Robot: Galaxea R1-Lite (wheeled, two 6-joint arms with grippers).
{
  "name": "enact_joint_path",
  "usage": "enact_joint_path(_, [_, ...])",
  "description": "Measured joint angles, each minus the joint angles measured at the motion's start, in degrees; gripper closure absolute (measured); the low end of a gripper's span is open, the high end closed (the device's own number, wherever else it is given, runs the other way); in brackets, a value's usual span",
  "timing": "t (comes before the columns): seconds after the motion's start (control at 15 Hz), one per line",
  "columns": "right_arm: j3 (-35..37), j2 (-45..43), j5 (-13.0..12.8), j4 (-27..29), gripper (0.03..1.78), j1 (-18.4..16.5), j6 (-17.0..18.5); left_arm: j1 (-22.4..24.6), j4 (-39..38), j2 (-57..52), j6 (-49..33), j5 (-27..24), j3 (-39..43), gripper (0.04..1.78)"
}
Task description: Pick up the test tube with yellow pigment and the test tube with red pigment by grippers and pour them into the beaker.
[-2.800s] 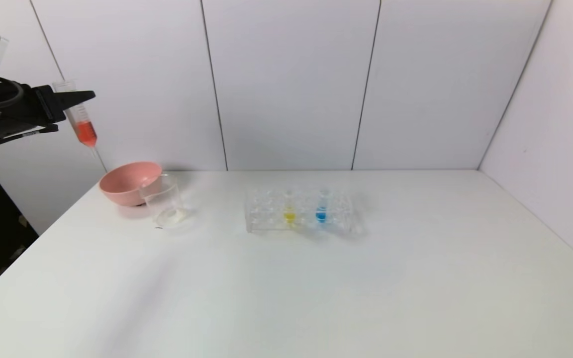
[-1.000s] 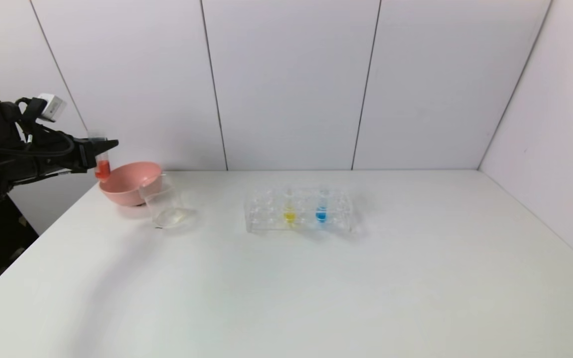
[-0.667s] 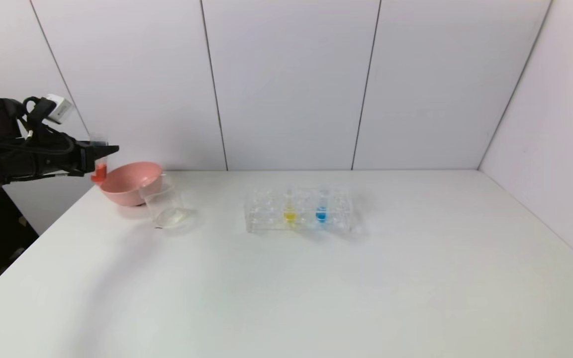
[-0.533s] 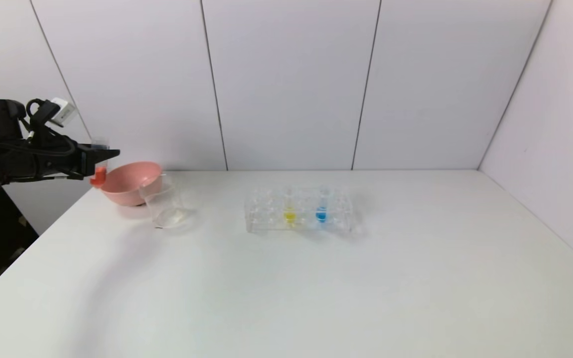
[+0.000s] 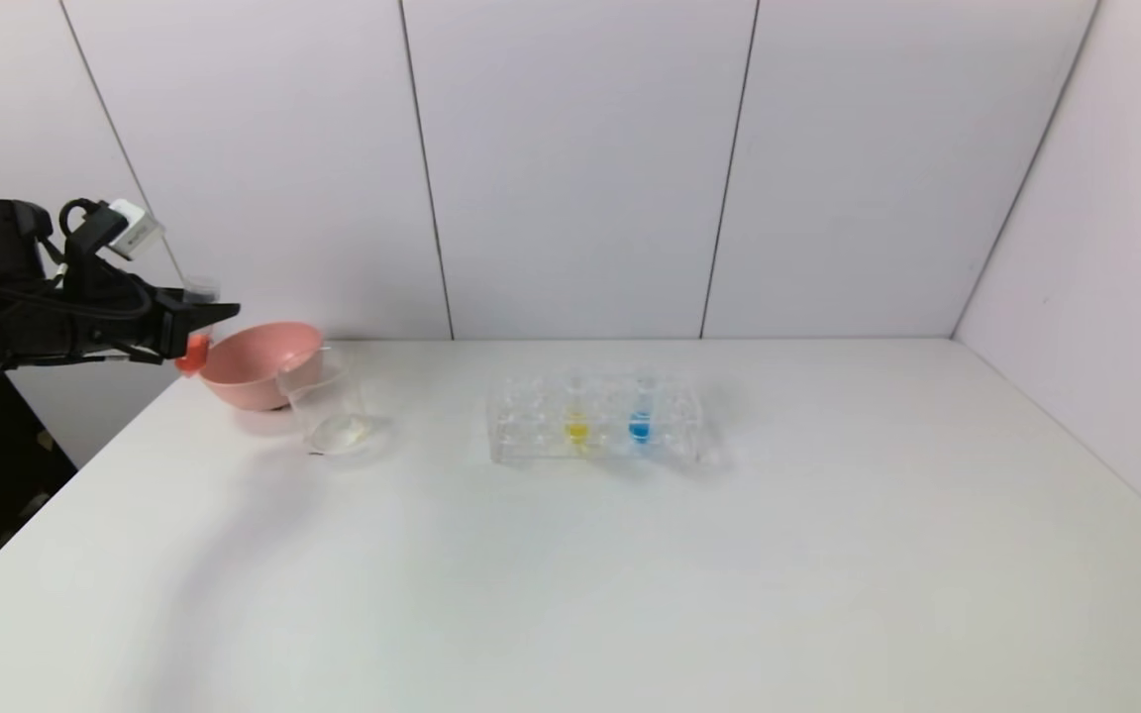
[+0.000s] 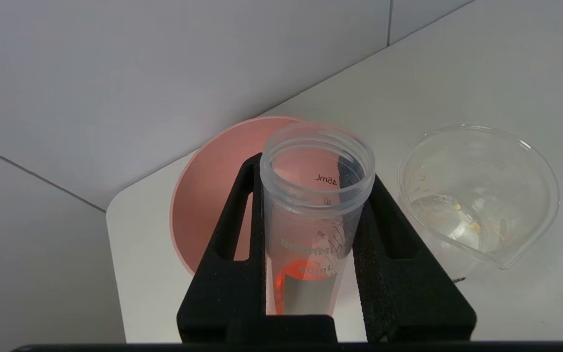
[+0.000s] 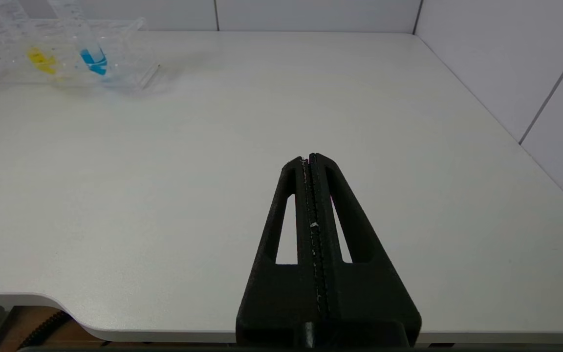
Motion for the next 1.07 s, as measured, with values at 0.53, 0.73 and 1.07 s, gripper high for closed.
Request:
enact_joint_path(0.53, [0.00, -0.01, 0.00, 0.00, 1.70, 0.00, 0.00, -0.17, 12.02, -3.06, 1.95, -1.95, -2.78, 1.29])
enact_joint_path(0.73, [0.00, 0.00, 0.00, 0.00, 1.70, 0.00, 0.00, -0.59, 23.03, -2.74, 8.40, -1.99, -9.12, 1.29])
enact_joint_path(1.07, [0.00, 0.00, 0.02, 0.00, 1.70, 0.00, 0.00, -0.74, 33.43, -1.21, 13.95, -1.95, -15.13, 1.29])
